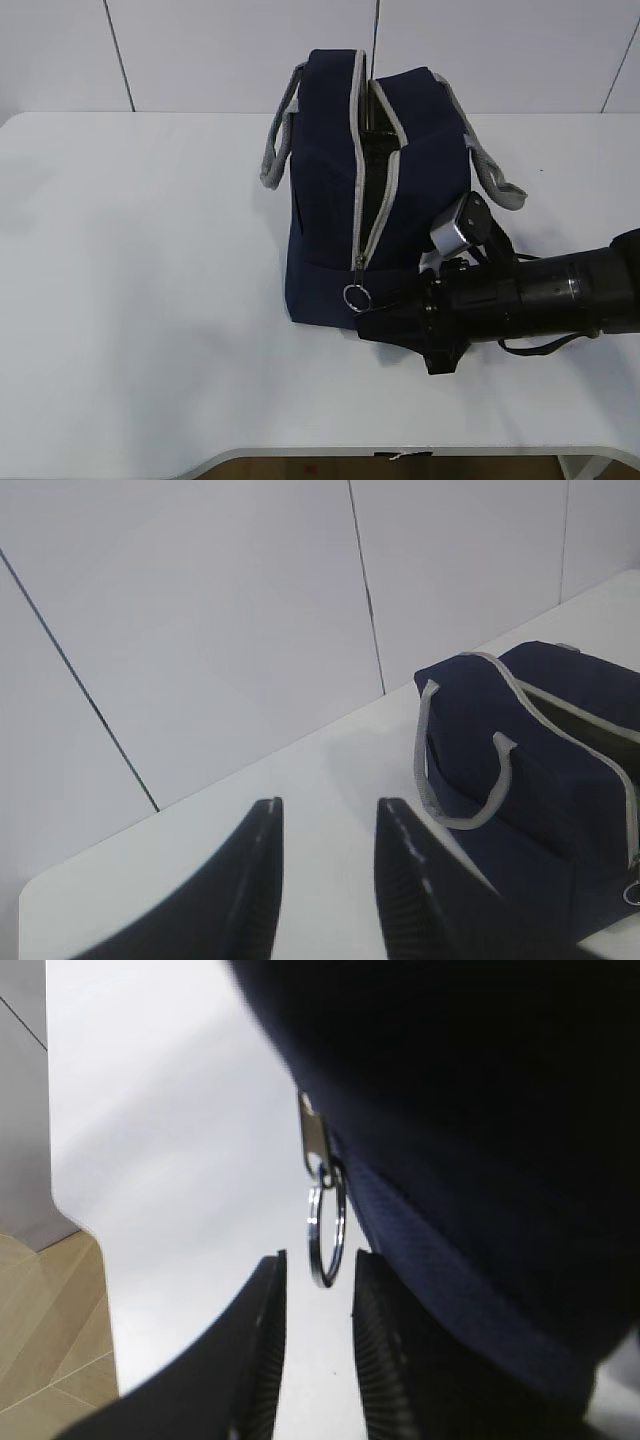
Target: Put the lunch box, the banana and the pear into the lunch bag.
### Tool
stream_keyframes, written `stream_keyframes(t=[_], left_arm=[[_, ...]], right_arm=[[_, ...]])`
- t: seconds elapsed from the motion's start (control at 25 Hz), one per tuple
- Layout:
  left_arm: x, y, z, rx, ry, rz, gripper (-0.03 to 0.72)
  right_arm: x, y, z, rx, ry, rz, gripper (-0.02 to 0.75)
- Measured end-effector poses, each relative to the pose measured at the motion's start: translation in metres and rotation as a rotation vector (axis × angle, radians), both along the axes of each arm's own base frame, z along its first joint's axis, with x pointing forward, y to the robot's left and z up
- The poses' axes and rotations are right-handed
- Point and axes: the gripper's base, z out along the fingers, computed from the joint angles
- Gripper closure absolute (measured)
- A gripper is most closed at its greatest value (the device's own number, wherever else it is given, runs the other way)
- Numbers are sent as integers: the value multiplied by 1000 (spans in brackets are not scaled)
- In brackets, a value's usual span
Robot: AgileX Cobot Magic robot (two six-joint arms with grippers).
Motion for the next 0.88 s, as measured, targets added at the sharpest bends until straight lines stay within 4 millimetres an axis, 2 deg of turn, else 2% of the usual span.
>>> stream_keyframes(t=[0.48, 0.68, 0.88], left_arm=[[5, -1, -3, 4, 18, 0, 451], [5, -1, -3, 4, 18, 0, 451], [6, -1, -2, 3, 13, 2, 451]], right_arm=[[0, 0, 0, 4, 1, 1, 541], [0, 0, 0, 4, 1, 1, 622], [0, 0, 1, 6, 0, 2, 645]])
